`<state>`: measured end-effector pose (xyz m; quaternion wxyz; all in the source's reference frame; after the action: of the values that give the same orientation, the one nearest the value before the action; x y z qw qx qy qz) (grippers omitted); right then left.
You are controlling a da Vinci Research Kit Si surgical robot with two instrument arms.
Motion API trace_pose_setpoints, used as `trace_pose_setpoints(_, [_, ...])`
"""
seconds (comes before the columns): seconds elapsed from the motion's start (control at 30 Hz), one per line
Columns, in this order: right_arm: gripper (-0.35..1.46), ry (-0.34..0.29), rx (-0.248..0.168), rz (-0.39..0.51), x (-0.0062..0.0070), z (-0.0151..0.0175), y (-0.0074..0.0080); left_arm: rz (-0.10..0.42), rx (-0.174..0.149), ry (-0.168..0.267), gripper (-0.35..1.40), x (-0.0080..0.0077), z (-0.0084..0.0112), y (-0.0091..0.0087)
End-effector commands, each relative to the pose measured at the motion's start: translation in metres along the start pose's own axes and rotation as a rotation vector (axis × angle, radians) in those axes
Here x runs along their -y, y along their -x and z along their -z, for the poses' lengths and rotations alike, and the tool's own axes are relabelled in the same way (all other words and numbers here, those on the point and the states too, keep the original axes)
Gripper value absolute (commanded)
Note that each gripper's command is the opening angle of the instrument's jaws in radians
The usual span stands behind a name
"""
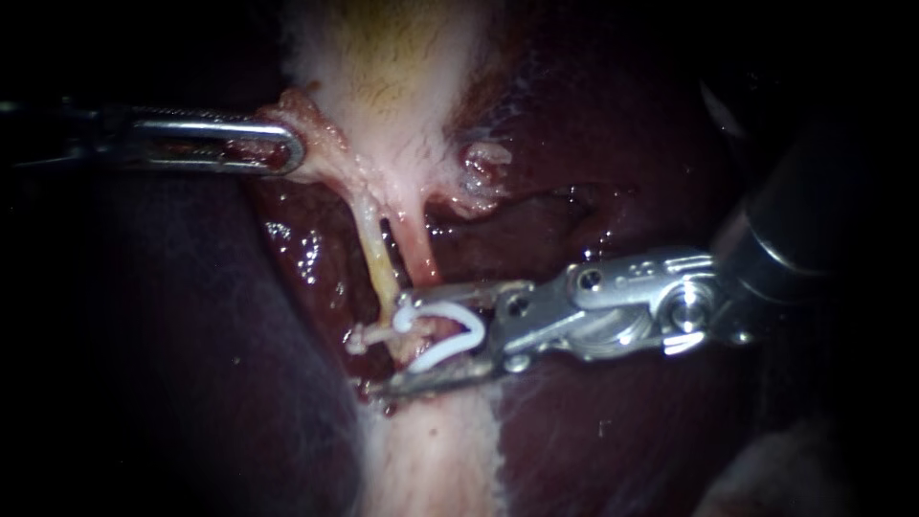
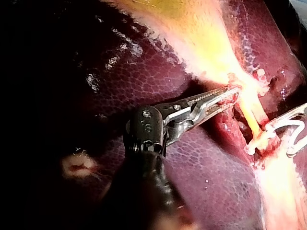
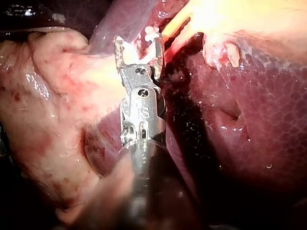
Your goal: Clipping second clip left tube
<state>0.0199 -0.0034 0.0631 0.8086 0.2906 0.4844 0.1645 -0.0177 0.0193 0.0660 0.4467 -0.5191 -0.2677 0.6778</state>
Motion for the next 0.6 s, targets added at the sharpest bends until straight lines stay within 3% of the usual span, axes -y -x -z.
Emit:
trace_pose_setpoints(0.03, [0.49,0.000,0.000,-0.006,-0.0002,-0.0001,0.0001,0.000,0.000,0.001,-0.35,-0.0001,0.0002,0.0000])
trace_pose_setpoints(0.6, [0.49,0.005,-0.001,-0.040,-0.0043,-0.0009,0.0024,0.000,-0.001,-0.001,-0.35,-0.0010,0.0008,0.0001])
